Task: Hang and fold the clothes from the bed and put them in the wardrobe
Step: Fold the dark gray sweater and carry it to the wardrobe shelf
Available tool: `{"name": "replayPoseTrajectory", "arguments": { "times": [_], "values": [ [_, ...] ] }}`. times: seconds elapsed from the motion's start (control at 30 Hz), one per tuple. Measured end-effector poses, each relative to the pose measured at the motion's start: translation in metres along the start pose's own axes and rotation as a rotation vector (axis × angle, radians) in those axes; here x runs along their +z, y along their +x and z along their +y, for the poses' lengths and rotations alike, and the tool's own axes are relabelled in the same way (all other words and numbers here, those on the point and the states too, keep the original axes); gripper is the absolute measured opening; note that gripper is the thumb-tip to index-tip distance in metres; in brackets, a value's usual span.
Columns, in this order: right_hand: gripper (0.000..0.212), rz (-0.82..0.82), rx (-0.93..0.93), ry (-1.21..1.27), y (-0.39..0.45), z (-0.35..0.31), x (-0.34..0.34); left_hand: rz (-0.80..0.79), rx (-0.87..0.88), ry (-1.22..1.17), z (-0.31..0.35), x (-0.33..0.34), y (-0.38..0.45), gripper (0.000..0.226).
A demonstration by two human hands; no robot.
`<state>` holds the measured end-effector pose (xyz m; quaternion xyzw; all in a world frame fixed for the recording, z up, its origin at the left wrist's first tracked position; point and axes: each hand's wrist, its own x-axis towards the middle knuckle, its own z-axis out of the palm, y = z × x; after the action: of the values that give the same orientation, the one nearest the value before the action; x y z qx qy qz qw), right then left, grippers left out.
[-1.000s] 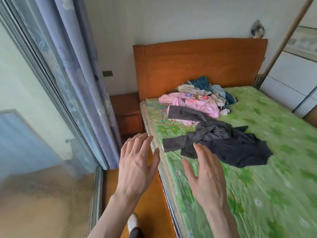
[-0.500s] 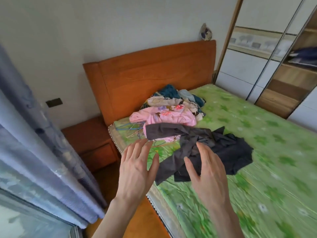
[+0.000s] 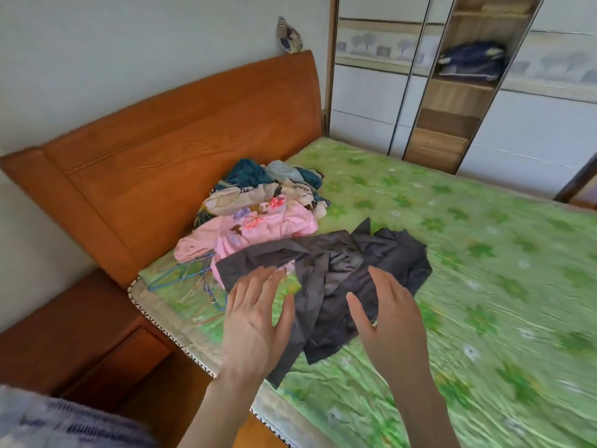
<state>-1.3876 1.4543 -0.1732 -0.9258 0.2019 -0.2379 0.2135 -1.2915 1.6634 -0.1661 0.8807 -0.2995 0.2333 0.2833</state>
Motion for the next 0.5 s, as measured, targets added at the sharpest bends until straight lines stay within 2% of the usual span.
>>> {"name": "replayPoseTrajectory", "arguments": {
  "times": [0.17, 0.5],
  "values": [
    [0.070, 0.027, 0.149, 0.007, 0.039, 0.014, 0.018, -0.052, 0.132, -0.060, -0.017, 0.048, 0.049, 0.034],
    [0.064, 0.056, 0.316, -0.082, 0.109, 0.060, 0.047, -0.208, 0.221, -0.120, -0.038, 0.143, 0.138, 0.043]
  ]
}}
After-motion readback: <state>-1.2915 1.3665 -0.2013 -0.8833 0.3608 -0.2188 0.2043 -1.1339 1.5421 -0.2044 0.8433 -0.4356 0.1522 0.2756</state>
